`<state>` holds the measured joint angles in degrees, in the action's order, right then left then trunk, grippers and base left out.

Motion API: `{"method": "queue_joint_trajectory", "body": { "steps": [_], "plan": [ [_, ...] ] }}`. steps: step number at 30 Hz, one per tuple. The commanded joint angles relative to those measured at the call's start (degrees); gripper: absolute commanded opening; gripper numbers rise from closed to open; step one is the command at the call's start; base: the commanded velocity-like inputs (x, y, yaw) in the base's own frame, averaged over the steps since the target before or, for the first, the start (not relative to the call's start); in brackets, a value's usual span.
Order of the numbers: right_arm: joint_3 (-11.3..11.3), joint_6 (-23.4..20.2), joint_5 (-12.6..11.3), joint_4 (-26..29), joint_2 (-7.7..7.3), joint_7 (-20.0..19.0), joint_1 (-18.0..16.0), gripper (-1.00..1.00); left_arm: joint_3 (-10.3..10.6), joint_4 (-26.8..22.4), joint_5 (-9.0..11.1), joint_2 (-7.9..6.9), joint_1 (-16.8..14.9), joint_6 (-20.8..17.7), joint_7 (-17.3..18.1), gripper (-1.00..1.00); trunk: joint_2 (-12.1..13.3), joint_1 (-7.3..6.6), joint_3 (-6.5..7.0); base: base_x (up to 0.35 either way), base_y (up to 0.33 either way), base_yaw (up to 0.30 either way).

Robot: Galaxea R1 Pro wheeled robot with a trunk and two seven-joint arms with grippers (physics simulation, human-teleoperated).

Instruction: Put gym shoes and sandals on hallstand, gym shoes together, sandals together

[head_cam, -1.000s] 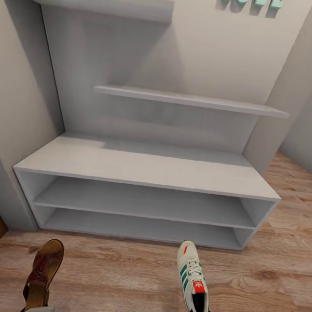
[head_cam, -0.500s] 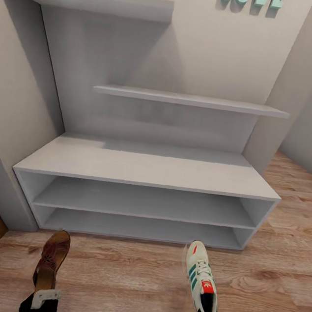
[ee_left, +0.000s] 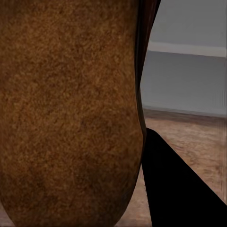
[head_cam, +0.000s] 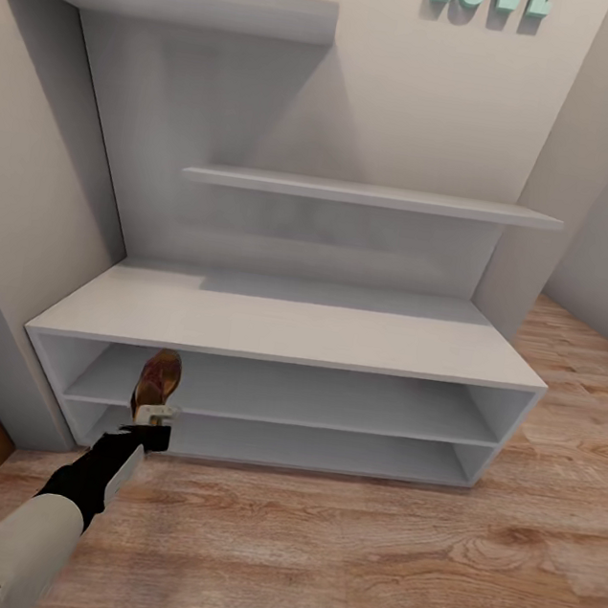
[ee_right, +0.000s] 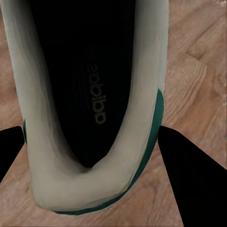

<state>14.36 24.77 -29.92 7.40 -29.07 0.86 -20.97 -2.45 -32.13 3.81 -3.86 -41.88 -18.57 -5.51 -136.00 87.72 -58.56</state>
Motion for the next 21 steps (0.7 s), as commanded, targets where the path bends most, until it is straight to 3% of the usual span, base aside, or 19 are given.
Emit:
{"method": "queue_joint_trajectory", "body": {
  "steps": [1,2,5,10,17,21],
  "plan": [
    [-0.99,-1.65,-2.58,-0.08,-1.93,0.02,-0.01,-1.0,-0.02,0.24,0.25,0.0,-1.21,-1.63,-0.17,-1.0,-0.02,0.0,-0.06,0.0,0.0,0.0],
    [-0.9,-4.12,-5.65,-0.14,-4.1,-0.03,0.01,-1.0,0.02,0.32,0.2,0.02,-2.18,-2.63,-0.14,-1.0,-0.02,0.0,-0.06,0.0,0.0,0.0],
    [-0.84,-7.52,-8.67,-0.18,-6.52,-0.06,0.01,-1.0,1.21,-0.1,0.18,0.05,-2.59,-3.51,0.01,-1.0,-0.02,0.0,-0.06,0.0,0.0,0.0],
    [-0.75,-8.44,-9.42,-0.11,-7.13,-0.07,0.0,-1.0,4.32,-0.18,0.15,-0.38,-2.53,-3.8,0.11,-1.0,-0.02,0.0,-0.06,0.0,0.0,0.0],
    [-0.73,-8.5,-9.53,-0.03,-7.3,-0.05,0.0,-1.0,4.93,-0.14,0.14,-0.98,-2.57,-3.92,0.07,-1.0,-0.02,0.0,-0.08,0.0,0.0,0.0],
    [-0.73,-8.51,-9.54,-0.02,-7.3,-0.02,0.01,-1.0,4.95,0.31,0.17,-1.35,-2.59,-3.93,-0.09,-1.0,-1.62,0.87,-1.01,0.0,0.0,0.0]
  ]
}}
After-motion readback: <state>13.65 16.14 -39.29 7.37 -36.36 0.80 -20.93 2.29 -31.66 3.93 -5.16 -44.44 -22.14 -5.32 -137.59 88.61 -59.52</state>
